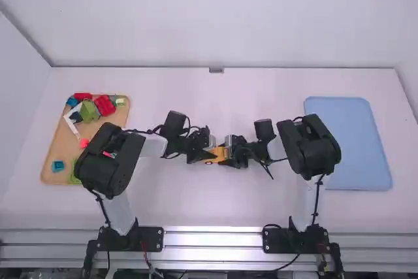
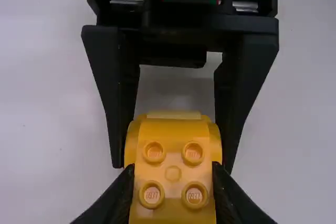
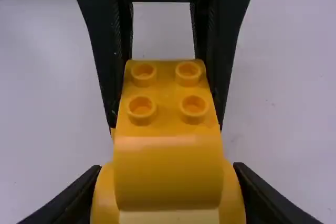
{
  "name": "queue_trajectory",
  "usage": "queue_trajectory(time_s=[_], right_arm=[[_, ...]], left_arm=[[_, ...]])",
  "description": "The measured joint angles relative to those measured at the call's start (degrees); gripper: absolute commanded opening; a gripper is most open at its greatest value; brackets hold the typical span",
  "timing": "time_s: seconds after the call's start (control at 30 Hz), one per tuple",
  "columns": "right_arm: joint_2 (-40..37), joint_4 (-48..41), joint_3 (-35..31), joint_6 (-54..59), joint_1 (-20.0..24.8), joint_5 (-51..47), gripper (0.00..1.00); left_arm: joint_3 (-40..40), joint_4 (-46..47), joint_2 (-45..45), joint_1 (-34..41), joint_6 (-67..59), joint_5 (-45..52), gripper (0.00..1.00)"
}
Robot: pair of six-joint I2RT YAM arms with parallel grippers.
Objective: Assemble lego blocks to make yellow taxi
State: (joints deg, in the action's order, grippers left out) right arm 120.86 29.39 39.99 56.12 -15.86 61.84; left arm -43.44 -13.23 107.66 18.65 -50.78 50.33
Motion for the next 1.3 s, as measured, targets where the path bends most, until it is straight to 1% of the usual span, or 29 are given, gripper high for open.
queue_trajectory(time_s=[0.1, 0.23, 0.4, 0.53, 0.73, 0.77, 0.8, 0.83, 0.93, 1.3], right_arm=[[0.0, 0.0, 0.0, 0.0, 0.0, 0.0, 0.42], [0.0, 0.0, 0.0, 0.0, 0.0, 0.0, 0.43], [0.0, 0.0, 0.0, 0.0, 0.0, 0.0, 0.44], [0.0, 0.0, 0.0, -0.1, 0.0, 0.0, 0.45], [0.0, 0.0, 0.0, -0.2, 0.0, 0.0, 0.45], [0.0, 0.1, 0.0, -0.3, 0.0, 0.0, 0.45], [0.0, 0.0, 0.0, -0.3, -0.1, 0.0, 0.45], [0.0, 0.0, 0.0, -0.4, -0.2, 0.0, 0.45], [0.0, 0.1, 0.0, -0.4, -0.7, -0.1, 0.45], [0.0, 0.3, 0.0, -0.4, -1.1, -0.4, 0.46]], left_arm=[[0.0, 0.0, 0.0, 0.0, 0.0, 0.0, 0.02], [0.0, -0.2, 0.0, 0.0, 0.1, 0.0, 0.04], [-0.2, 0.2, 0.0, 0.0, 0.1, 0.0, 0.16], [-1.2, 2.1, 0.0, 0.1, 0.0, -0.1, 0.17], [-5.0, 10.2, 0.0, 0.5, -0.7, -1.6, 0.28], [-5.1, 10.6, 0.0, 0.6, -0.9, -1.6, 0.28], [-6.1, 12.7, 0.0, 0.7, -1.4, -2.1, 0.31], [-6.5, 13.8, 0.0, 0.7, -1.9, -2.4, 0.36], [-7.2, 17.3, 0.0, 1.0, -2.3, -4.7, 0.43], [-7.2, 18.1, 0.0, 1.7, -2.7, -5.5, 0.50]])
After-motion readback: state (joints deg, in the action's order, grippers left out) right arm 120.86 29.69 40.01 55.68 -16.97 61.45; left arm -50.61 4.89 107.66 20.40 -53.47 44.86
